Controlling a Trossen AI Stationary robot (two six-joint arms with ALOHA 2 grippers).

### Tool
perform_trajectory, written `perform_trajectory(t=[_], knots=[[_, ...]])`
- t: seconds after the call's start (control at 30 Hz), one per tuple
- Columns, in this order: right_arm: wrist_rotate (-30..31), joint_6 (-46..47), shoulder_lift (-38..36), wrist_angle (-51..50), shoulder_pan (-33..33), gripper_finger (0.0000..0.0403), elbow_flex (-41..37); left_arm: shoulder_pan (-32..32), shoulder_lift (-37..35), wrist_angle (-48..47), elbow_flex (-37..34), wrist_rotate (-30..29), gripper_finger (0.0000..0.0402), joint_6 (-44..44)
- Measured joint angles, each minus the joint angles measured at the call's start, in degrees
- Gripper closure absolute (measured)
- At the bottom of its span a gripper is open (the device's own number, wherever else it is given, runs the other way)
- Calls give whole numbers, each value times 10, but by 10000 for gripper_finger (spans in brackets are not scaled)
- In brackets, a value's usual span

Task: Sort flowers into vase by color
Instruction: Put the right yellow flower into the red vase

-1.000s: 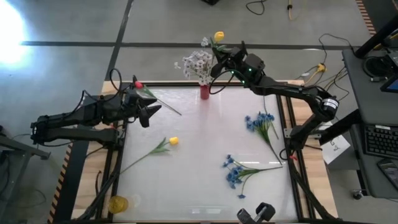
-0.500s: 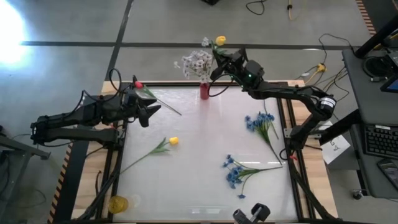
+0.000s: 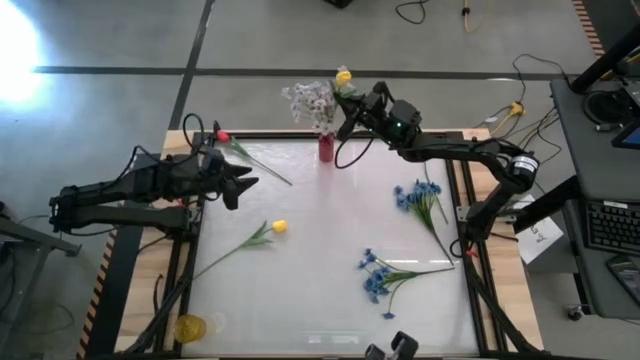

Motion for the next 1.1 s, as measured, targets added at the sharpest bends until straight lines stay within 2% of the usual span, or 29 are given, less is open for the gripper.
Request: perform_trajectory(t=[0.07,0.17,0.37,0.67,0.93,1.1], knots=[[-26,3,5,-4,0,390,0,0,0,-6,0,5,180,0],[-43,7,12,-18,1,390,0,0,2,-39,0,48,180,-2],[-60,1,23,-56,0,390,0,0,16,-155,0,117,180,-24],[-60,0,33,-156,0,381,0,0,22,-184,0,136,180,-14],[-61,26,8,-189,1,296,0,0,37,-191,0,110,180,2],[-61,49,-22,-223,6,238,0,-1,64,-208,0,138,180,19]])
